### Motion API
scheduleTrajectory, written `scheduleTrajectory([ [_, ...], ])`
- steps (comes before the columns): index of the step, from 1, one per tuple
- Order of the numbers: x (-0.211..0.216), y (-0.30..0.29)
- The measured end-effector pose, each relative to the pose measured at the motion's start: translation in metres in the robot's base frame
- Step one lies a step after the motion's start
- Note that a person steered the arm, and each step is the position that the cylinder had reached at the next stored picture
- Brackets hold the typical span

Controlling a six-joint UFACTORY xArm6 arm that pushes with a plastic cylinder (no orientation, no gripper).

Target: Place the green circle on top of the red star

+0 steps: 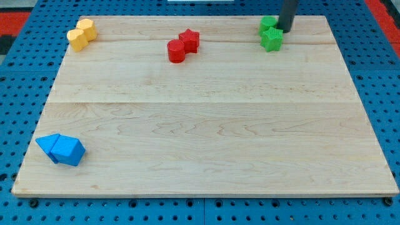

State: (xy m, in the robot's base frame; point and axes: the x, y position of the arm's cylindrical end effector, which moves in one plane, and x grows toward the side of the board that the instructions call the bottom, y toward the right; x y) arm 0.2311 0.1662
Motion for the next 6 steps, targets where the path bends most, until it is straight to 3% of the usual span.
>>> scheduleTrajectory([
  [2,-0.003,-0.074],
  [3,-0.002,-0.041],
  [4,-0.031,-0.082],
  [6,-0.036,-0.116],
])
